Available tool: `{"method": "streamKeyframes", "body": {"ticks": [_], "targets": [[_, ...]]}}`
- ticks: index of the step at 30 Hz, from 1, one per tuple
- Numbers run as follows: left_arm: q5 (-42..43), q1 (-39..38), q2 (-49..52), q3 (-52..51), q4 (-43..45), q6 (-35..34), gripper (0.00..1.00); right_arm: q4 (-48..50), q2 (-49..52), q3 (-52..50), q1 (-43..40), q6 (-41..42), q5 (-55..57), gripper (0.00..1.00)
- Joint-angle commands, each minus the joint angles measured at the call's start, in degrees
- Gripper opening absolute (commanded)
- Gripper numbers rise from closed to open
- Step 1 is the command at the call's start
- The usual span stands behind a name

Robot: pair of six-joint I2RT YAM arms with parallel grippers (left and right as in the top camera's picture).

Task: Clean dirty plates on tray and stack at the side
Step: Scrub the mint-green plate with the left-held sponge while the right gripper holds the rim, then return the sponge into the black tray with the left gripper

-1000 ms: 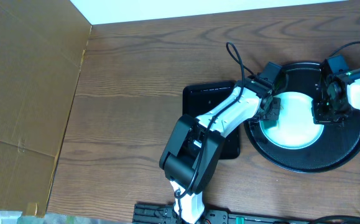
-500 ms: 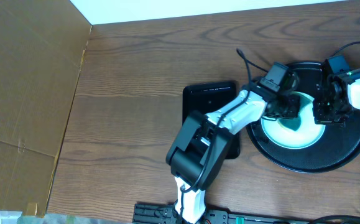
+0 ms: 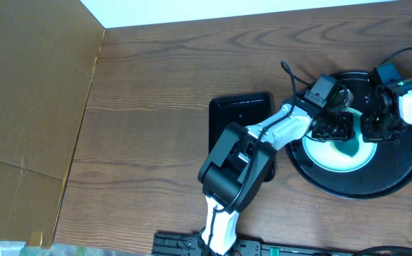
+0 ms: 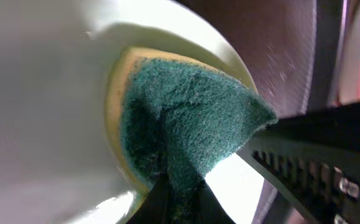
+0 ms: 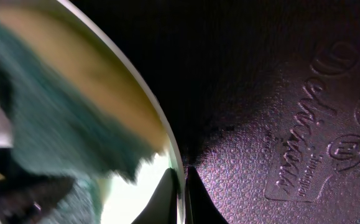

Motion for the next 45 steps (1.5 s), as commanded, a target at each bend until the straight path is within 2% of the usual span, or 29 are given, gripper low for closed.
{"method": "streamKeyframes", "body": {"ticks": [1,6,9,19,22,34,39,45], "targets": [[9.4,-3.0,3.9,-2.1,-2.4,-1.2,0.07,0.1,0.5,-0.7,0.3,-0.5,-0.1,0.01],[9.1,-3.0,3.9,-2.1,-2.8,-1.1,0.07,0.0,0.5,-0.7,0.3,-0.5,-0.1,0.01],[4.2,-2.8,3.9,-2.1,-5.7,-1.1,0.07,0.0,0.5,-0.7,0.3,-0.5,-0.1,0.01],[-25.5,2.5,2.6,-2.1,-19.7,-1.1,0.07,0.0,0.5,-0.7,0.3,-0.5,-0.1,0.01],[-31.3,4.3,2.1,-2.1,-22.1,-1.1,0.07,0.0,0.5,-0.7,0.3,-0.5,-0.1,0.01],[-42.0,8.7,-0.8,0.1,-29.0,-1.9,0.07,0.0,0.5,-0.7,0.3,-0.5,-0.1,0.01],[-42.4,8.5,-1.4,2.1,-29.4,-1.6,0.07,0.0,0.5,-0.7,0.3,-0.5,-0.1,0.01],[-24.0,8.6,-2.4,7.0,-30.8,1.0,0.07,0.0,0.5,-0.7,0.3,-0.5,-0.1,0.01]]}}
